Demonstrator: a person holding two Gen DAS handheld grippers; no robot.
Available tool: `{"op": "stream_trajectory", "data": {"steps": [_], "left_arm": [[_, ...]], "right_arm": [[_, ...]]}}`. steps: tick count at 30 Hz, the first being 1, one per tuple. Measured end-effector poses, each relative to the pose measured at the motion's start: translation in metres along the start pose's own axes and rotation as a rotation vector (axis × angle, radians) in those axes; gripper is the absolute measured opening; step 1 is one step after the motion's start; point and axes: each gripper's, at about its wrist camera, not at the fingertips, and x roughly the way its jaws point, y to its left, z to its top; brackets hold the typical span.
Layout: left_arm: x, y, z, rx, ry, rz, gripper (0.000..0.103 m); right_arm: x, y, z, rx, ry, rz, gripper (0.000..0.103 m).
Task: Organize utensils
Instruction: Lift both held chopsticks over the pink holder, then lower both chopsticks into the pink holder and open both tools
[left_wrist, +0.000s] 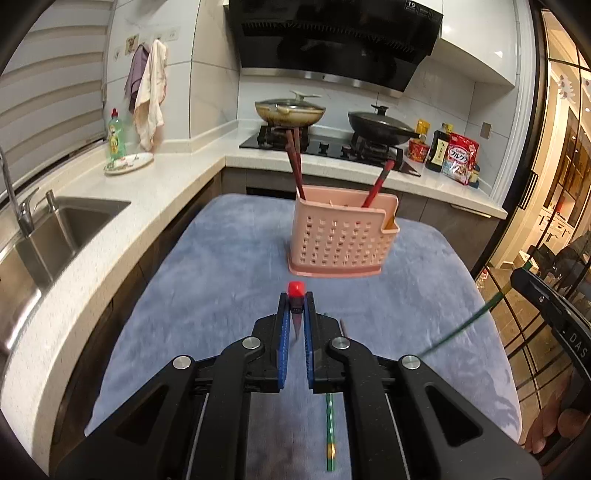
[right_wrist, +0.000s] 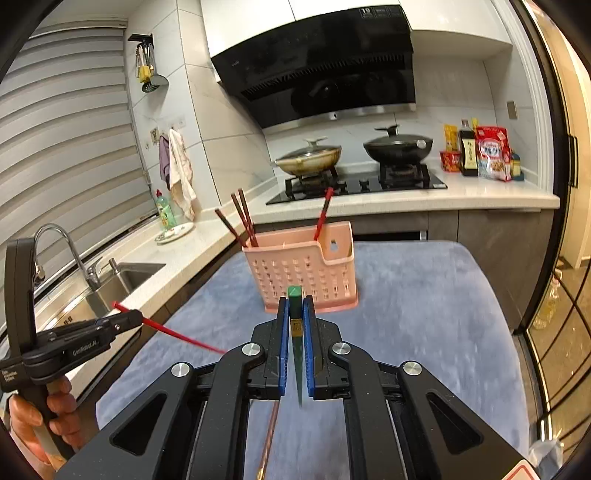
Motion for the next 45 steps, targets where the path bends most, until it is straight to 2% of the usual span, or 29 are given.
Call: {"op": "stream_trajectory", "data": {"steps": [9, 16, 23, 28, 34, 45], "left_arm": [[0.003, -0.007, 0.064, 0.014, -0.081, -0.007, 0.007], [0.001, -0.018, 0.127, 0.015, -0.19, -0.012, 0.007], [0.01, -0.028, 0.189, -0.005, -0.295, -0.013, 0.007], [0.027, -0.034, 0.213, -0.007, -0.339, -0.007, 0.007], [0.062, -0.034, 0.215, -0.006, -0.325, -0.001, 0.007], [0.129, -0.023, 0.183, -0.04, -0.2, -0.002, 0.007]], "right_arm": [[0.016, -0.004, 0.057, 0.027, -0.062, 0.052, 0.007], [0.035, -0.004, 0.115, 0.05, -0.136, 0.092, 0.007], [0.064, -0.005, 0.174, 0.064, -0.215, 0.083, 0.007], [0.092, -0.006, 0.2, 0.063, -0.246, 0.062, 0.007], [0.13, -0.006, 0.199, 0.042, -0.224, 0.041, 0.007], [0.194, -0.02, 0.147, 0.064, -0.085, 0.042, 0.007]]}}
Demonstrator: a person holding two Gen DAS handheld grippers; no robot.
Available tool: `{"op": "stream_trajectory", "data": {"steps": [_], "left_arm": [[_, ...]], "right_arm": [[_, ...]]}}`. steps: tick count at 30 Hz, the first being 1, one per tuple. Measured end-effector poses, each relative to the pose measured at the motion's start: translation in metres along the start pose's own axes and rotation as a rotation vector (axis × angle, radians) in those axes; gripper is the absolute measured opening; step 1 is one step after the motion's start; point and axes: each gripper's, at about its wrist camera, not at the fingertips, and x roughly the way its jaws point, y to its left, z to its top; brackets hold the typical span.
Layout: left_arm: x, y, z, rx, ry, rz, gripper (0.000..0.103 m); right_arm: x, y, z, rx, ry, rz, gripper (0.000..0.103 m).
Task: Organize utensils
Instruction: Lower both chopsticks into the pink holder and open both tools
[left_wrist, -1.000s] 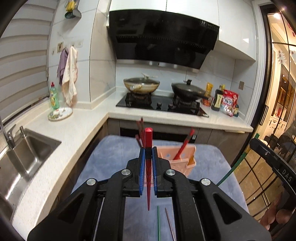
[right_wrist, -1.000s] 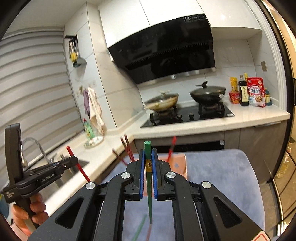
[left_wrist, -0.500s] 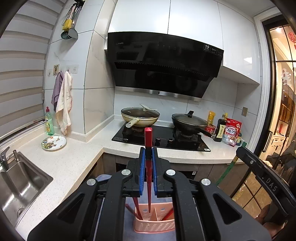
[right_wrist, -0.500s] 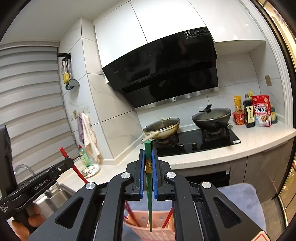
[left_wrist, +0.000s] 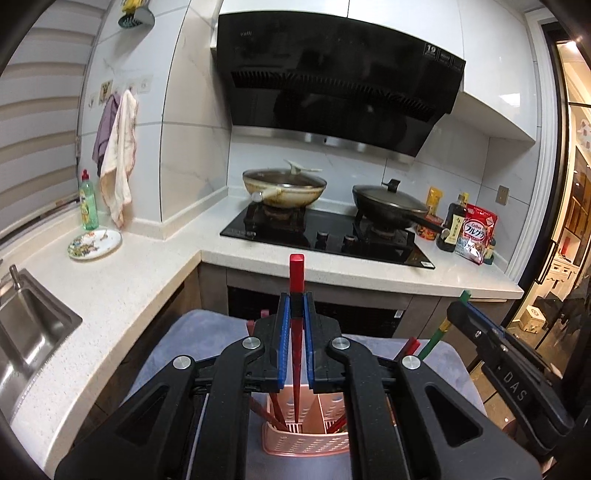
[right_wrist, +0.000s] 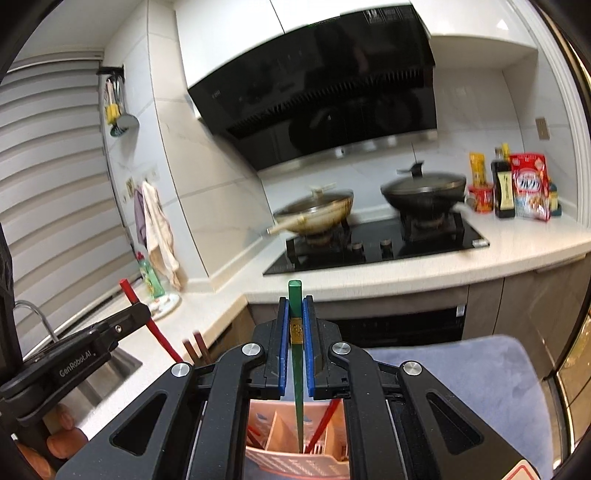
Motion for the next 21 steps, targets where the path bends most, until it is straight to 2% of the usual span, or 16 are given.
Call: {"op": "stream_trajectory", "data": {"steps": [6, 8, 14, 16, 21], "left_arm": [[0.011, 0.001, -0.014, -0.003, 0.036, 0.007, 0.008], [0.011, 0.002, -0.017, 0.001, 0.042, 0.012, 0.008], [0.006, 0.002, -0.02, 0.012, 0.044, 0.032, 0.019], [0.001, 0.002, -0.02, 0.013, 0.036, 0.037, 0.028], [-0.019, 0.004, -0.019, 0.015, 0.017, 0.041, 0.033]], "right_arm": [[0.007, -0.001, -0.019, -0.018, 0.029, -0.01, 0.008], [0.005, -0.002, -0.02, -0.02, 0.026, -0.013, 0.013], [-0.007, -0.004, -0.014, -0.015, 0.012, -0.007, 0.013], [-0.015, -0.004, -0.012, -0.019, 0.002, -0.007, 0.013], [-0.035, -0.001, -0.01, -0.028, 0.001, 0.004, 0.013]]}}
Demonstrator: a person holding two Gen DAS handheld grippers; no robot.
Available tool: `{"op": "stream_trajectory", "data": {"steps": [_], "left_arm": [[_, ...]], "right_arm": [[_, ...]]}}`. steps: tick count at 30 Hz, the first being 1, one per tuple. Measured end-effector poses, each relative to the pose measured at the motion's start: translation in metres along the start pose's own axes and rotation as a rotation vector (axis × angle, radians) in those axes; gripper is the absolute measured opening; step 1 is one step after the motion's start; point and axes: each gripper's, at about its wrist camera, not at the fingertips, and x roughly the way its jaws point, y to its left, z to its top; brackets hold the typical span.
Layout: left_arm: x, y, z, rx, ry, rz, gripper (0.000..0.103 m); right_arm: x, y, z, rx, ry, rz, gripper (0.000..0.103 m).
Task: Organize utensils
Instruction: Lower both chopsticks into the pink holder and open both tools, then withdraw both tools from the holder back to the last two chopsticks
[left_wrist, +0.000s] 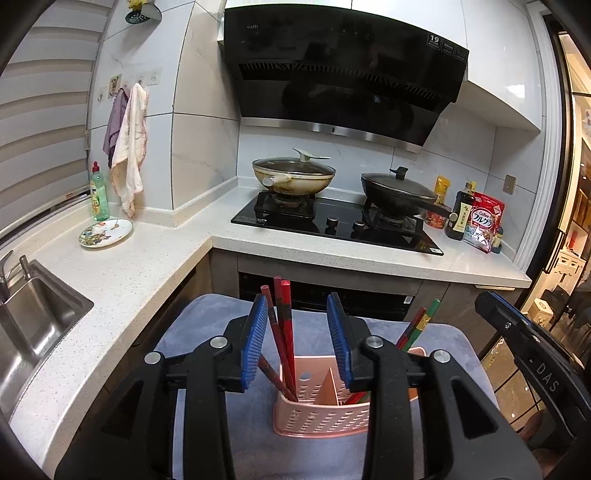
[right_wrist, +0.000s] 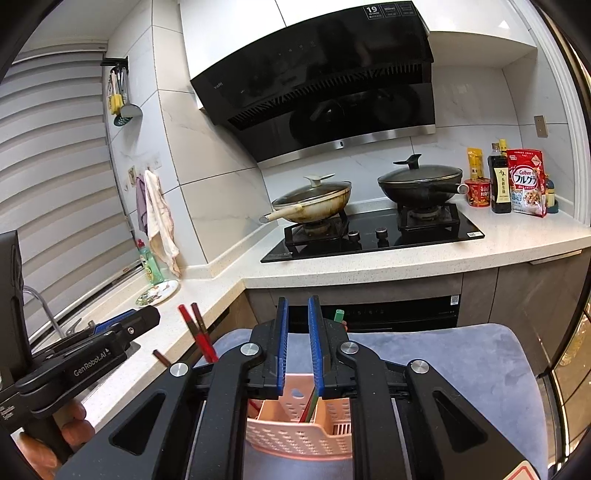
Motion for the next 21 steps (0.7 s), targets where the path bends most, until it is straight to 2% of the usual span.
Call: {"op": "stream_trajectory", "data": {"steps": [7, 15, 21], "left_arm": [[-0.037, 0.006, -0.015, 0.025, 0.001, 0.014, 0.048], [-0.074, 0.016, -0.071, 0.076, 0.071, 0.048, 0.049], [-0.094, 0.029, -0.13, 0.096, 0.158, 0.067, 0.05]], "right_arm": [[-0.041, 0.006, -0.024, -0.004, 0.04, 0.022, 0.013], [-0.083, 0.02, -0.081, -0.051, 0.131, 0.005, 0.013], [-0.114, 0.033, -0.129, -0.068, 0.203, 0.006, 0.013]]}}
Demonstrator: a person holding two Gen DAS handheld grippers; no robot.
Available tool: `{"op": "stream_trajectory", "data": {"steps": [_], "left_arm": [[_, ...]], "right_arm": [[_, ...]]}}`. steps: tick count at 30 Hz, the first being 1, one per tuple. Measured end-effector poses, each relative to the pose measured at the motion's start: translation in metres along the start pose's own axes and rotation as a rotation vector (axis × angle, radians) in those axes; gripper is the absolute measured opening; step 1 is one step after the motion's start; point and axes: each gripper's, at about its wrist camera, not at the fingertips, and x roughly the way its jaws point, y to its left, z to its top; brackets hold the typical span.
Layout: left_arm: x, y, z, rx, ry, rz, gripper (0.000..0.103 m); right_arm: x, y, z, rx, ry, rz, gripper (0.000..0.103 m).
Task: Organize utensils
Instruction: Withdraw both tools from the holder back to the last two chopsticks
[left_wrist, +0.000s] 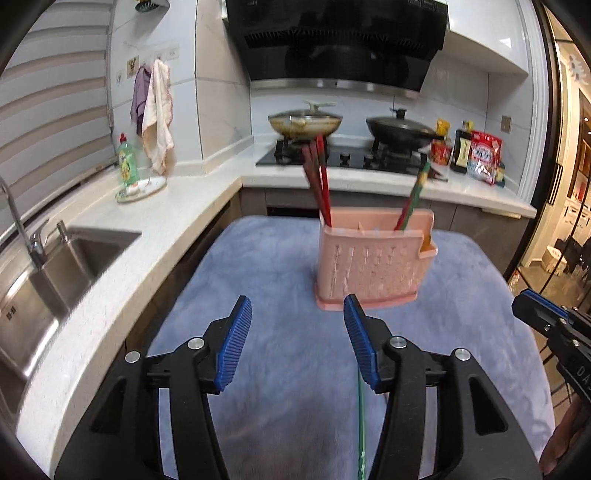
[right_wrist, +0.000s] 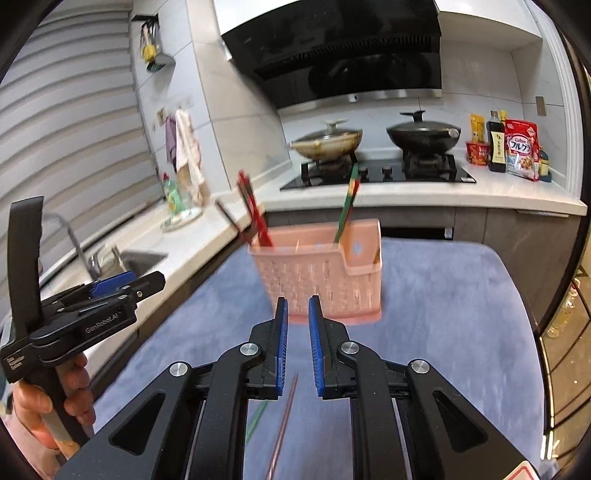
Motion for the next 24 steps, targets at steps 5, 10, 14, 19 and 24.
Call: {"op": "stream_trajectory", "data": {"steps": [5, 10, 14, 19, 24], "left_arm": [[-0.006, 0.005, -0.053, -0.002, 0.077, 0.0, 0.05], [-0.006, 0.01, -0.091, -0.037, 0.145, -0.027, 0.05], [-0.006, 0.01, -0.117, -0.039, 0.185, -0.018, 0.05], [-0.008, 0.005, -0.138, -0.033, 0.215, -0.018, 0.05], [-0.01, 0.002, -0.153, -0.042, 0.243, -0.037, 0.05]], "right_arm": [[-0.011, 0.015, -0.058, -0.002, 0.088, 0.012, 0.013], [-0.01, 0.028, -0.11, 0.005, 0.178, 0.007, 0.013], [-0.006, 0.035, -0.14, 0.014, 0.236, 0.006, 0.013], [-0.002, 0.039, -0.163, 0.032, 0.276, 0.005, 0.013], [0.004, 0.041, -0.177, 0.046, 0.305, 0.006, 0.013]]}}
